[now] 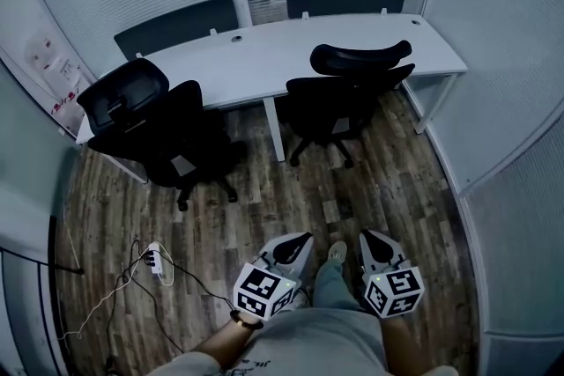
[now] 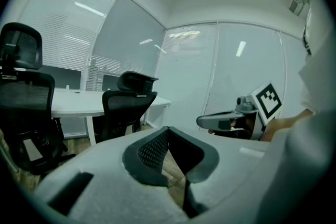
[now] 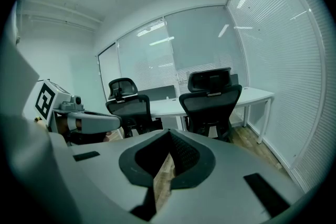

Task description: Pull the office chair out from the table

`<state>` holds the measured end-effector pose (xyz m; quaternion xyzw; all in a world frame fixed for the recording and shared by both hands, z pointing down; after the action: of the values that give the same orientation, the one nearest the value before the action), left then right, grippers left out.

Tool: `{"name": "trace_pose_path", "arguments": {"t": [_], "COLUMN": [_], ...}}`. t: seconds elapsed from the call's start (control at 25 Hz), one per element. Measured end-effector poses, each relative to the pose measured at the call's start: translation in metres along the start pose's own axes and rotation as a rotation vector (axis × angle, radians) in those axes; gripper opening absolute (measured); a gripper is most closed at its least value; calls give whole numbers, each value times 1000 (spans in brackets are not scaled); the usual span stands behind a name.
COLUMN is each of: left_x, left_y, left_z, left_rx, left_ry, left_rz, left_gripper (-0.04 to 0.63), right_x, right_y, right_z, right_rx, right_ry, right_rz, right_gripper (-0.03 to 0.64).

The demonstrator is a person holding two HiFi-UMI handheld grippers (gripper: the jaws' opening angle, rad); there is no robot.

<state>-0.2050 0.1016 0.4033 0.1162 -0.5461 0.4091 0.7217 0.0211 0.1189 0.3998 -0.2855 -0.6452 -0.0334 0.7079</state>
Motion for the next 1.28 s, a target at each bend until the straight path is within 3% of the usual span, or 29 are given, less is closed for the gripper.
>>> {"name": "trace_pose_path", "arguments": {"t": [0.8, 1.28], "left_x": [-91, -110], "left_y": [-177, -232], "left_z": [62, 72], "left_rx": [-39, -85], "left_ry": [-10, 10], "left_rz": [-17, -36], "left_gripper": [11, 11], "right_x": [-67, -78], "right_y": [-137, -170], "right_z": [-161, -221], "right_rx": [-32, -58], "right_ry": [37, 45], "right_rz": [-43, -61], "right_gripper": [4, 4]}}
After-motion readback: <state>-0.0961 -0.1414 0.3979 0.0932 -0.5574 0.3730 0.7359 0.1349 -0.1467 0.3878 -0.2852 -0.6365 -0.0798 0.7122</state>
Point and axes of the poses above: the fingertips, and each gripper's own axes: y backward along the fingers, z to its left, x out of its underside, the point moved 10 cm from there along y, backward along the fingers, and after that the axes turned 10 degrees about y, right-handed, at the moved point
